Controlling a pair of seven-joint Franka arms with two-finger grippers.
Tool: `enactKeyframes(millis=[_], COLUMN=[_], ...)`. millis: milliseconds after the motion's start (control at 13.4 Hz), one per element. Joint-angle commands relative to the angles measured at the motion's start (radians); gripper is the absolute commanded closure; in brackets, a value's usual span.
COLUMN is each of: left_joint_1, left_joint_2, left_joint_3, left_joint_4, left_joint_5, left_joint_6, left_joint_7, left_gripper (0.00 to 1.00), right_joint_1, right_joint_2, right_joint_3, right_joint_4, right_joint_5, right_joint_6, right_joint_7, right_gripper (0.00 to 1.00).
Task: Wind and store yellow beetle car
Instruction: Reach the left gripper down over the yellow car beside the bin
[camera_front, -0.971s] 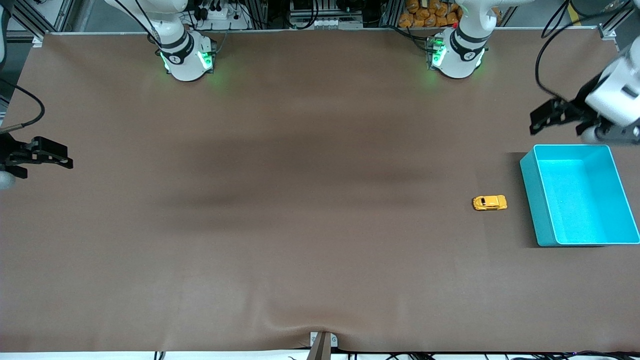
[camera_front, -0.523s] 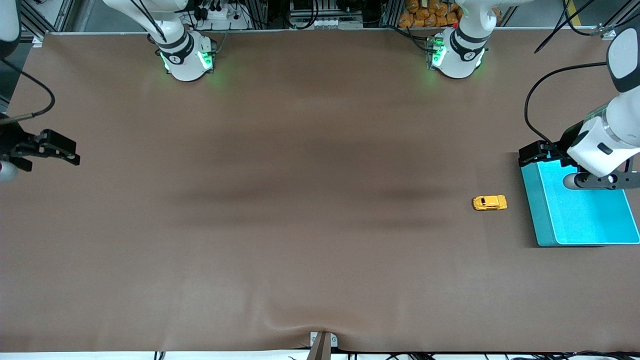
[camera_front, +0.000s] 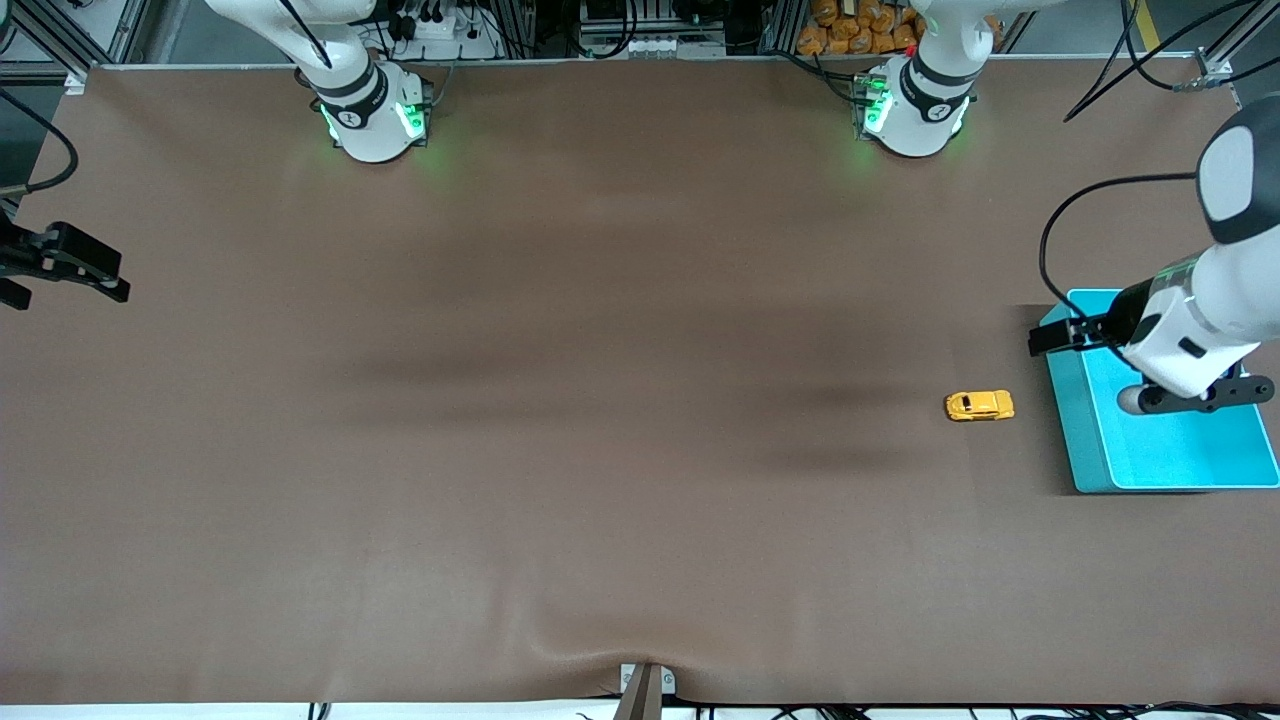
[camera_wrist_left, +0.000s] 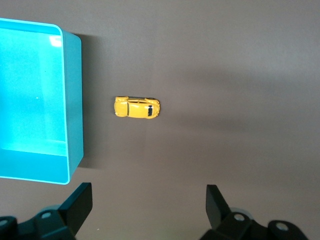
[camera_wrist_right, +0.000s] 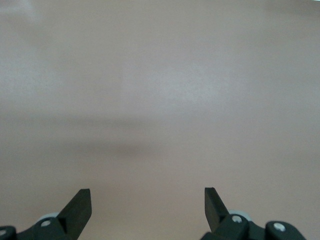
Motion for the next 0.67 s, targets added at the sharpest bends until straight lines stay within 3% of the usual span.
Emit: enactKeyframes(millis=[0,597], left_joint_1=[-0.014,-0.025], left_joint_2=[0.000,-0.015], left_joint_3=[-0.010,-0.012], left_joint_4=[-0.038,-0.164], left_joint_5=[-0.005,-0.003], left_joint_6=[0.045,0.222], left_joint_7=[-0.125,-0.326], left_gripper=[0.00,0.00], right_joint_1=[0.024,0.022], right_joint_2=[-0.015,-0.013], right_joint_3=[-0.021,-0.021], right_joint_4=[-0.026,-0.026], right_joint_5=[-0.006,-0.007], right_joint_6=[0.008,0.006], right_joint_7=[0.017,0.017], right_gripper=[0.00,0.00])
